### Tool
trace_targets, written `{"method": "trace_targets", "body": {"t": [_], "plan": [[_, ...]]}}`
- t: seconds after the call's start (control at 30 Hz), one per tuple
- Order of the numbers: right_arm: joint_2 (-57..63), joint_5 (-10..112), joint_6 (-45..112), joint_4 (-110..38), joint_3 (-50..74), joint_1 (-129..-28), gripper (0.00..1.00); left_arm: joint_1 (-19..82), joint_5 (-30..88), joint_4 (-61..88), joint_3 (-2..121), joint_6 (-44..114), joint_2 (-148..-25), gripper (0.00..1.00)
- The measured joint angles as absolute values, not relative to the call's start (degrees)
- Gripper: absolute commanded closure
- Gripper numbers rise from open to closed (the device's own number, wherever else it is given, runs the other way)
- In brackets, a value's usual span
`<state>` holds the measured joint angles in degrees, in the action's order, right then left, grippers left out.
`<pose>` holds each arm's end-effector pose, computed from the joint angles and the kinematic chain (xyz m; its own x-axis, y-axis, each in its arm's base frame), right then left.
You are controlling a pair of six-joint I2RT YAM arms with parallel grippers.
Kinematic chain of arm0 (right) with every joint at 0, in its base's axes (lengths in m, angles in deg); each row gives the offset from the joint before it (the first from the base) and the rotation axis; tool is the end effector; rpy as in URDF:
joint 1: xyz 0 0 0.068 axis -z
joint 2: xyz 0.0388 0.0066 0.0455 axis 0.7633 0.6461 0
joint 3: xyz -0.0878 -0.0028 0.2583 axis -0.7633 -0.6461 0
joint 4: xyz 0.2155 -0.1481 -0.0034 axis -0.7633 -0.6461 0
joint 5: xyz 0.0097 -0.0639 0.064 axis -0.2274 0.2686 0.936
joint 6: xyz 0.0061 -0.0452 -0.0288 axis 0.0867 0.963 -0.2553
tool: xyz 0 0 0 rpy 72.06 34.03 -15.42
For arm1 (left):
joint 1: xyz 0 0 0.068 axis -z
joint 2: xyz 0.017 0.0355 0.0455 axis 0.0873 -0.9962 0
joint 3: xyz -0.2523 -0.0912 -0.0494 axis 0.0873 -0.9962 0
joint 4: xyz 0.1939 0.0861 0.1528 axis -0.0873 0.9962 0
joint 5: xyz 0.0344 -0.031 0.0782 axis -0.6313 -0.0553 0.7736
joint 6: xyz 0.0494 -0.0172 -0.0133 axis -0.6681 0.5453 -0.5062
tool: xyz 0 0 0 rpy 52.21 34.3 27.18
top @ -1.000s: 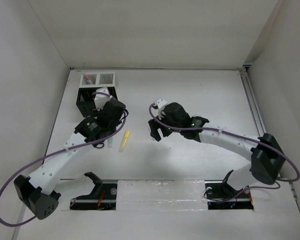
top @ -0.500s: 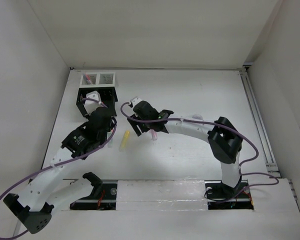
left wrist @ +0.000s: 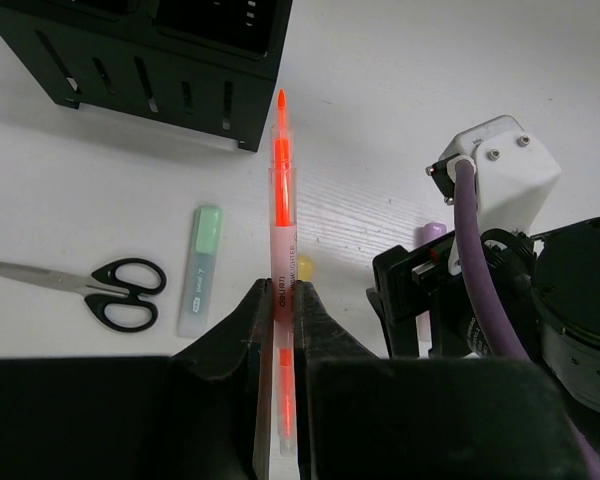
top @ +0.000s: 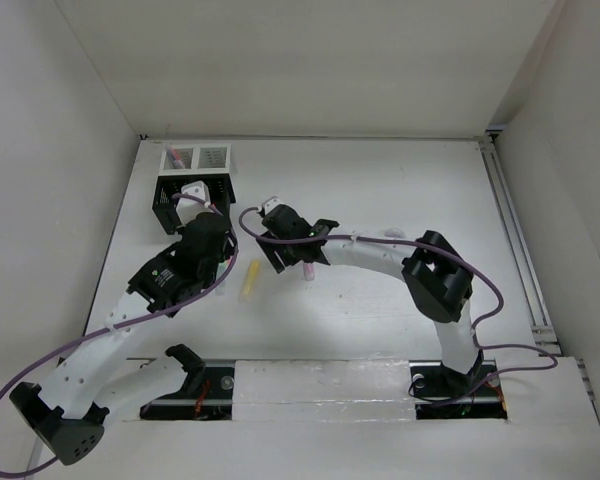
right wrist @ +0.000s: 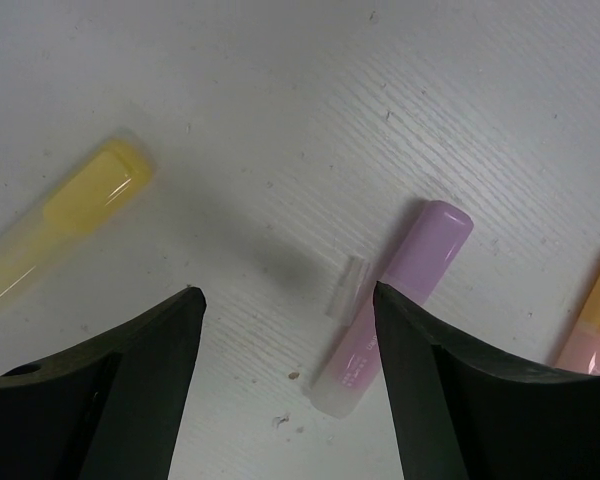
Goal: Sort the stationery into containers
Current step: Pick up the pen cap from the center of the board.
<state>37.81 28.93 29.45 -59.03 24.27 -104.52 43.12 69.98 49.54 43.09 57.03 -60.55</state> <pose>0.2650 0.3596 0.2032 -0.5763 -0.5053 -0.6422 -0.6048 0.7923 -0.0806 0.1527 -0.0951 0.3523 -0.3802 -0.2988 -0.8753 -0.0903 0.9538 -0.2864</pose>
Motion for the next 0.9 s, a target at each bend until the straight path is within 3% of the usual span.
{"method": "trace_targets", "body": {"t": [0.9], "plan": [[38.7,33.9,28.5,-55.1,21.7,-101.2,0.30,43.1,69.6,49.0,43.1,56.4,-61.5,1.00]]}}
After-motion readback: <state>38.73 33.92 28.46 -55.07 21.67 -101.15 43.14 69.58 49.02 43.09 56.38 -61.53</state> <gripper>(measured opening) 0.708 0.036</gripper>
